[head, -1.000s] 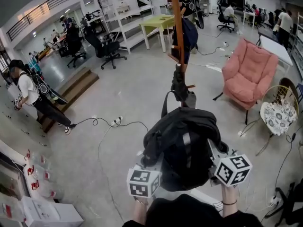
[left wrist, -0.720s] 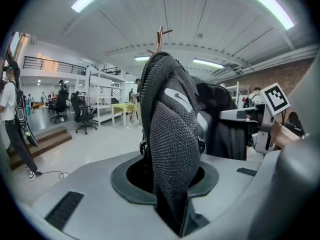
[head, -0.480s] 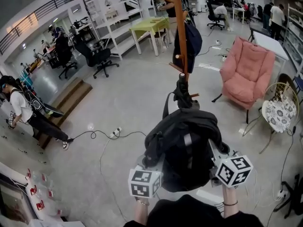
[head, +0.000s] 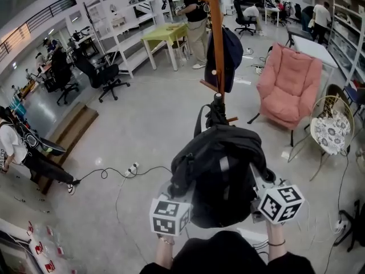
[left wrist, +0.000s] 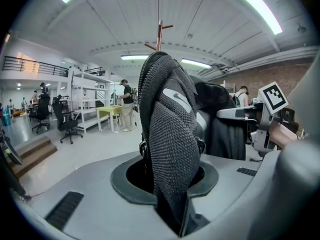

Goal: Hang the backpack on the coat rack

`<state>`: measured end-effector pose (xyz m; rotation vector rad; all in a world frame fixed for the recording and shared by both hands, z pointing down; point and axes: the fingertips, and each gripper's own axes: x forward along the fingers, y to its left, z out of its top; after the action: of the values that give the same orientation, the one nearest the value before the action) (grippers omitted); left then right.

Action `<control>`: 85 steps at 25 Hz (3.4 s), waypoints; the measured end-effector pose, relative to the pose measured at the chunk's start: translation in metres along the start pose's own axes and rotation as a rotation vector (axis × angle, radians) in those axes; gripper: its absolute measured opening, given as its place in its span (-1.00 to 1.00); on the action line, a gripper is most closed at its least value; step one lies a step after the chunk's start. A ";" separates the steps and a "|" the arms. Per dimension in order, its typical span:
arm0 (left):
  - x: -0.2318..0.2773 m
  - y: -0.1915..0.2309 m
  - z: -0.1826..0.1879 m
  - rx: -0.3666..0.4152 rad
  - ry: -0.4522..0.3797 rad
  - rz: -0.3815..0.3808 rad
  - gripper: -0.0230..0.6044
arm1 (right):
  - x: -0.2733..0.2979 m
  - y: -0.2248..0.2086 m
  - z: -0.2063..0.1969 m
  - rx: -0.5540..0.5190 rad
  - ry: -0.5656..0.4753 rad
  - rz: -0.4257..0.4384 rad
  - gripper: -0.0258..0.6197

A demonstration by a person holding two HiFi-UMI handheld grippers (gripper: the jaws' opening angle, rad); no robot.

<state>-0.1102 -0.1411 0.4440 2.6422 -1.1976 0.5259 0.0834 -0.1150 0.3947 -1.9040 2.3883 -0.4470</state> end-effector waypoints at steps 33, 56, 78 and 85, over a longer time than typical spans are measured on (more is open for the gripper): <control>0.151 0.076 0.093 0.105 -0.001 -0.158 -0.56 | 0.122 -0.068 0.060 0.048 -0.050 -0.155 -0.83; 0.221 0.105 0.093 0.120 0.120 -0.318 -0.56 | 0.169 -0.096 0.048 0.115 -0.007 -0.314 -0.83; 0.241 0.110 0.069 0.124 0.146 -0.337 -0.54 | 0.180 -0.105 0.029 0.112 0.001 -0.381 -0.83; 0.243 0.112 0.065 0.127 0.121 -0.329 -0.50 | 0.180 -0.106 0.026 0.080 -0.004 -0.387 -0.83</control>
<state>-0.0306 -0.4021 0.4835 2.7867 -0.6958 0.7064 0.1463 -0.3140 0.4212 -2.3268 1.9611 -0.5462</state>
